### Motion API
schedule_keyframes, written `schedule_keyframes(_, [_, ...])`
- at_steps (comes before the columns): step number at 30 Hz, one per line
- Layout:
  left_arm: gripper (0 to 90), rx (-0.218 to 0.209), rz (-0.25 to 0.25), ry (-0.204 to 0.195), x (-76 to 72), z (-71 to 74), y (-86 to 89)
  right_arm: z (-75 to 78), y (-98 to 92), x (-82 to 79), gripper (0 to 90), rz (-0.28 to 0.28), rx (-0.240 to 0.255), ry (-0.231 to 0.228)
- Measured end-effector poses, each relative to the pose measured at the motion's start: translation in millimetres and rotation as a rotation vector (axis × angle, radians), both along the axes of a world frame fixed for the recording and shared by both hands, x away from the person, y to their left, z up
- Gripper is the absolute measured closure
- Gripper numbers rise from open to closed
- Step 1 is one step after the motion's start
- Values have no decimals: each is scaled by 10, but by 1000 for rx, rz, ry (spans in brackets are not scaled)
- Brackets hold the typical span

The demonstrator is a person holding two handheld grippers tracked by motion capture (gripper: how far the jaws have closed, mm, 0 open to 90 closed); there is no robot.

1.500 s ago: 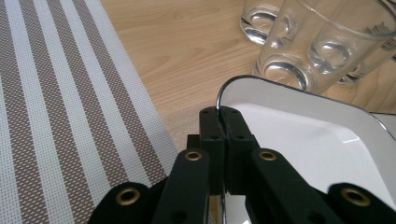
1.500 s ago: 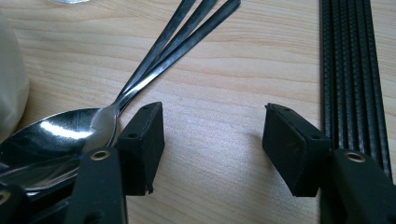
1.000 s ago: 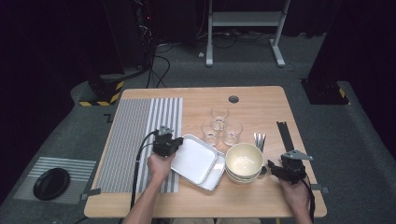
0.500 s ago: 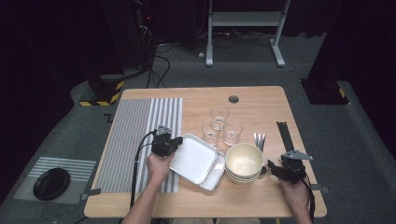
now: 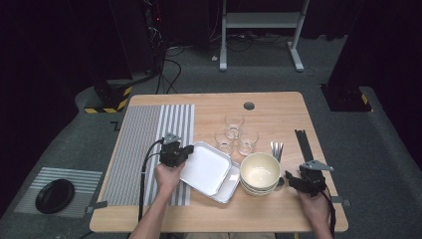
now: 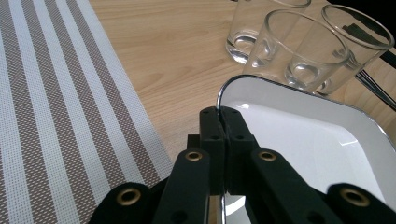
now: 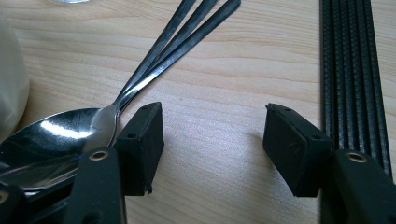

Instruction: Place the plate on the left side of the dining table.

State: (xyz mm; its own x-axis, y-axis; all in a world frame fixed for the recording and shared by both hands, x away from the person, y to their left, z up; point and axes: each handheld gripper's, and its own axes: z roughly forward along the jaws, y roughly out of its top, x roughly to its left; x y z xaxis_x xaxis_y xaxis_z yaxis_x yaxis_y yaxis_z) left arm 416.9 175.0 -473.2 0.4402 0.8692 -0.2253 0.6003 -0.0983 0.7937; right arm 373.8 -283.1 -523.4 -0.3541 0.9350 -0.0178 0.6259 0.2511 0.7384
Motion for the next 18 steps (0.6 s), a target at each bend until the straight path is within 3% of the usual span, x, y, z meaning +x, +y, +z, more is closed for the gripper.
schedule_keyframes(8, [888,0,5,-7,-11,31,44,0,1,0,380,0,0,0])
schedule_keyframes(9, [888,16,-10,-15,-4,37,64,2,4,-4,380,-4,2,4])
schedule_keyframes(11, [888,-10,18,-4,-15,39,55,0,0,0,380,-1,1,1])
schedule_keyframes(18, [888,6,11,-16,-12,54,103,5,7,-3,379,-8,8,9])
